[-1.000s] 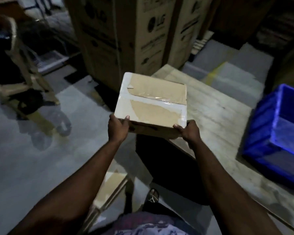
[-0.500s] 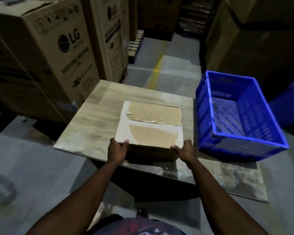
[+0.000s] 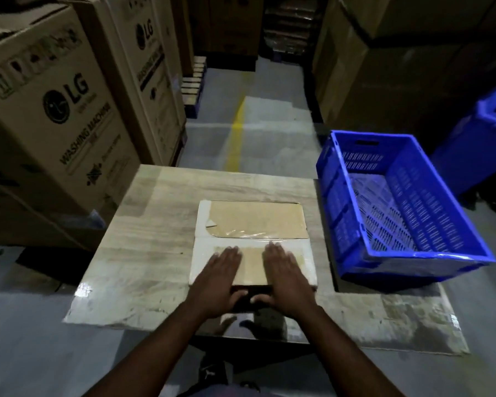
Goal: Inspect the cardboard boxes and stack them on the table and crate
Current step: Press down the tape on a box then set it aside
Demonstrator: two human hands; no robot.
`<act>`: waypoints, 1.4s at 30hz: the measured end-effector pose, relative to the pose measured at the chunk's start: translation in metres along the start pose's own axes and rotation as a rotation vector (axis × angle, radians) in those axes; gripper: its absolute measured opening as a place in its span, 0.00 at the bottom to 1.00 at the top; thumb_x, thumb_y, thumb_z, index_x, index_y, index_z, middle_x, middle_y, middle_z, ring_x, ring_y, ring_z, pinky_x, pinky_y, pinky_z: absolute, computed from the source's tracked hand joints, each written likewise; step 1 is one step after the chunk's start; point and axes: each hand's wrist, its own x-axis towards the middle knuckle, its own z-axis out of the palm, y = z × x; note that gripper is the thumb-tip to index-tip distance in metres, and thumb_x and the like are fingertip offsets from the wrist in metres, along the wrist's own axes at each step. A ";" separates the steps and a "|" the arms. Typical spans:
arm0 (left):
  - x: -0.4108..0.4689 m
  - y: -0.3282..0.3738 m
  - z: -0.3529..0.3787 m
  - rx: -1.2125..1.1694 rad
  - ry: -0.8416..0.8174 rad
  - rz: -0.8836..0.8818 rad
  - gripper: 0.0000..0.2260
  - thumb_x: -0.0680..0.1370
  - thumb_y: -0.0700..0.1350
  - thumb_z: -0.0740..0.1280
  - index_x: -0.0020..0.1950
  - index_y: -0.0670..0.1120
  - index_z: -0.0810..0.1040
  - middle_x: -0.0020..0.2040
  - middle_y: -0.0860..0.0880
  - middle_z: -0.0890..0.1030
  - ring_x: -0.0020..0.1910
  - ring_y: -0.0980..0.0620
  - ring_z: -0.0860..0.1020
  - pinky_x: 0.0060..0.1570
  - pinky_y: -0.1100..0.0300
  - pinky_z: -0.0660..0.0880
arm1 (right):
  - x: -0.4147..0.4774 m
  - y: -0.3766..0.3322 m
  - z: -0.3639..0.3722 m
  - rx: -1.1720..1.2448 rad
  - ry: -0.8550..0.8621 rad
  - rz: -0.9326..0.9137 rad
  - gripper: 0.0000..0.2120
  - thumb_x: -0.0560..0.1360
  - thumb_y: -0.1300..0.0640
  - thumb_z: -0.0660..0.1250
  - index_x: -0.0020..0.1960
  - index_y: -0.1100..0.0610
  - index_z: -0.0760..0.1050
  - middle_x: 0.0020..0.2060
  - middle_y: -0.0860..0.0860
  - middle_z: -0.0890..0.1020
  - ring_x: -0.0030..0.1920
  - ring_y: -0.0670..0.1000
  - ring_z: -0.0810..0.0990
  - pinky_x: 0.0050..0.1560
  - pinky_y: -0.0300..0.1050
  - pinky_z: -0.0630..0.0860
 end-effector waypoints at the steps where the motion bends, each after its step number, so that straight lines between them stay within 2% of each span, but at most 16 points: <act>1: 0.004 -0.006 0.001 0.034 -0.076 0.049 0.44 0.69 0.61 0.70 0.78 0.40 0.60 0.78 0.41 0.58 0.76 0.43 0.63 0.75 0.49 0.57 | 0.007 -0.006 0.002 -0.039 -0.033 -0.019 0.56 0.70 0.36 0.70 0.80 0.63 0.42 0.77 0.56 0.38 0.78 0.57 0.37 0.77 0.51 0.35; 3: 0.012 -0.012 -0.001 0.075 -0.153 0.056 0.47 0.63 0.55 0.76 0.76 0.40 0.64 0.77 0.41 0.64 0.74 0.43 0.66 0.73 0.47 0.64 | 0.018 -0.012 0.009 -0.116 -0.014 -0.012 0.50 0.70 0.48 0.72 0.80 0.63 0.46 0.78 0.58 0.41 0.80 0.57 0.45 0.78 0.52 0.43; 5: 0.016 -0.015 -0.001 0.078 -0.106 0.066 0.38 0.68 0.49 0.70 0.76 0.40 0.66 0.76 0.41 0.65 0.74 0.44 0.67 0.72 0.46 0.64 | 0.023 -0.014 0.015 -0.143 0.016 0.032 0.45 0.70 0.54 0.71 0.79 0.64 0.52 0.79 0.60 0.51 0.79 0.58 0.53 0.78 0.55 0.52; 8: 0.016 -0.019 0.004 0.094 -0.049 0.068 0.28 0.76 0.44 0.53 0.77 0.40 0.63 0.77 0.42 0.62 0.75 0.44 0.64 0.72 0.46 0.58 | 0.025 -0.017 0.018 -0.189 0.042 0.034 0.41 0.72 0.56 0.70 0.78 0.65 0.55 0.78 0.62 0.56 0.78 0.59 0.55 0.77 0.57 0.57; 11: 0.014 -0.016 0.003 0.067 -0.094 0.055 0.28 0.76 0.42 0.53 0.78 0.40 0.61 0.78 0.42 0.61 0.77 0.44 0.61 0.72 0.45 0.56 | 0.025 -0.018 0.018 -0.171 0.003 0.050 0.41 0.74 0.56 0.69 0.79 0.65 0.52 0.78 0.62 0.54 0.79 0.60 0.52 0.77 0.59 0.56; 13: 0.015 -0.021 -0.001 0.041 -0.137 0.058 0.34 0.73 0.45 0.60 0.79 0.41 0.58 0.79 0.43 0.59 0.78 0.45 0.57 0.73 0.46 0.54 | 0.025 -0.016 0.017 -0.144 -0.018 0.029 0.43 0.73 0.53 0.70 0.79 0.65 0.51 0.79 0.62 0.52 0.79 0.59 0.50 0.77 0.58 0.52; 15: 0.013 -0.032 -0.006 0.023 -0.190 0.038 0.46 0.66 0.53 0.68 0.80 0.42 0.54 0.80 0.43 0.56 0.79 0.45 0.54 0.74 0.47 0.52 | 0.023 -0.004 0.012 -0.122 -0.044 -0.019 0.50 0.68 0.48 0.73 0.79 0.65 0.51 0.79 0.62 0.52 0.79 0.59 0.50 0.77 0.56 0.50; 18: 0.007 -0.046 -0.019 0.066 -0.252 -0.077 0.55 0.60 0.61 0.73 0.80 0.40 0.54 0.80 0.41 0.55 0.79 0.43 0.53 0.74 0.45 0.51 | 0.018 0.022 0.002 -0.126 -0.095 0.022 0.59 0.62 0.44 0.77 0.80 0.65 0.48 0.79 0.61 0.49 0.80 0.58 0.47 0.78 0.56 0.47; 24: 0.008 -0.043 -0.021 0.125 -0.278 -0.078 0.57 0.59 0.61 0.75 0.79 0.37 0.55 0.79 0.39 0.55 0.79 0.41 0.53 0.73 0.41 0.54 | 0.018 0.025 0.007 -0.126 -0.087 0.071 0.47 0.68 0.53 0.68 0.79 0.65 0.50 0.79 0.60 0.47 0.80 0.58 0.47 0.76 0.58 0.48; 25: 0.008 -0.044 -0.020 0.125 -0.274 -0.077 0.57 0.60 0.62 0.75 0.79 0.37 0.54 0.79 0.39 0.55 0.79 0.41 0.53 0.73 0.41 0.54 | 0.019 0.027 0.009 -0.129 -0.078 0.057 0.48 0.68 0.51 0.69 0.79 0.65 0.49 0.79 0.60 0.46 0.80 0.59 0.47 0.76 0.59 0.48; 27: 0.007 -0.045 -0.022 0.108 -0.262 -0.061 0.55 0.65 0.68 0.70 0.79 0.38 0.52 0.80 0.40 0.52 0.79 0.42 0.51 0.74 0.42 0.53 | 0.018 0.032 0.004 -0.131 -0.110 0.014 0.56 0.68 0.33 0.67 0.80 0.64 0.45 0.79 0.60 0.41 0.80 0.58 0.42 0.77 0.58 0.44; 29: 0.005 -0.046 -0.025 0.069 -0.239 -0.053 0.51 0.71 0.76 0.57 0.80 0.41 0.48 0.81 0.43 0.46 0.80 0.46 0.45 0.76 0.45 0.47 | 0.016 0.039 -0.004 -0.095 -0.137 -0.015 0.64 0.62 0.17 0.51 0.80 0.61 0.37 0.78 0.58 0.34 0.78 0.56 0.33 0.77 0.56 0.38; 30: 0.004 -0.047 -0.027 0.053 -0.239 -0.055 0.48 0.74 0.75 0.51 0.80 0.42 0.45 0.81 0.45 0.42 0.80 0.48 0.41 0.77 0.47 0.45 | 0.016 0.042 -0.008 -0.051 -0.120 0.001 0.63 0.63 0.15 0.47 0.79 0.60 0.34 0.77 0.56 0.32 0.77 0.55 0.30 0.77 0.54 0.35; 34: 0.012 -0.049 -0.025 -0.023 -0.141 -0.165 0.34 0.82 0.64 0.45 0.80 0.43 0.44 0.81 0.46 0.42 0.79 0.52 0.39 0.76 0.52 0.42 | 0.018 0.057 -0.012 0.040 0.018 0.142 0.38 0.79 0.33 0.39 0.81 0.56 0.38 0.78 0.51 0.35 0.79 0.50 0.36 0.77 0.48 0.35; 39: 0.034 -0.051 -0.016 0.026 -0.136 -0.195 0.33 0.82 0.59 0.51 0.80 0.40 0.51 0.81 0.43 0.49 0.80 0.49 0.46 0.76 0.47 0.51 | 0.025 0.059 -0.005 0.040 0.041 0.193 0.35 0.80 0.39 0.44 0.81 0.57 0.46 0.80 0.52 0.45 0.80 0.49 0.41 0.79 0.50 0.41; 42: 0.036 -0.049 -0.013 0.033 -0.135 -0.193 0.33 0.82 0.59 0.50 0.80 0.39 0.49 0.81 0.42 0.48 0.80 0.47 0.44 0.77 0.48 0.48 | 0.033 0.053 -0.009 0.028 0.051 0.159 0.36 0.80 0.40 0.44 0.80 0.60 0.47 0.80 0.54 0.46 0.80 0.52 0.44 0.78 0.50 0.41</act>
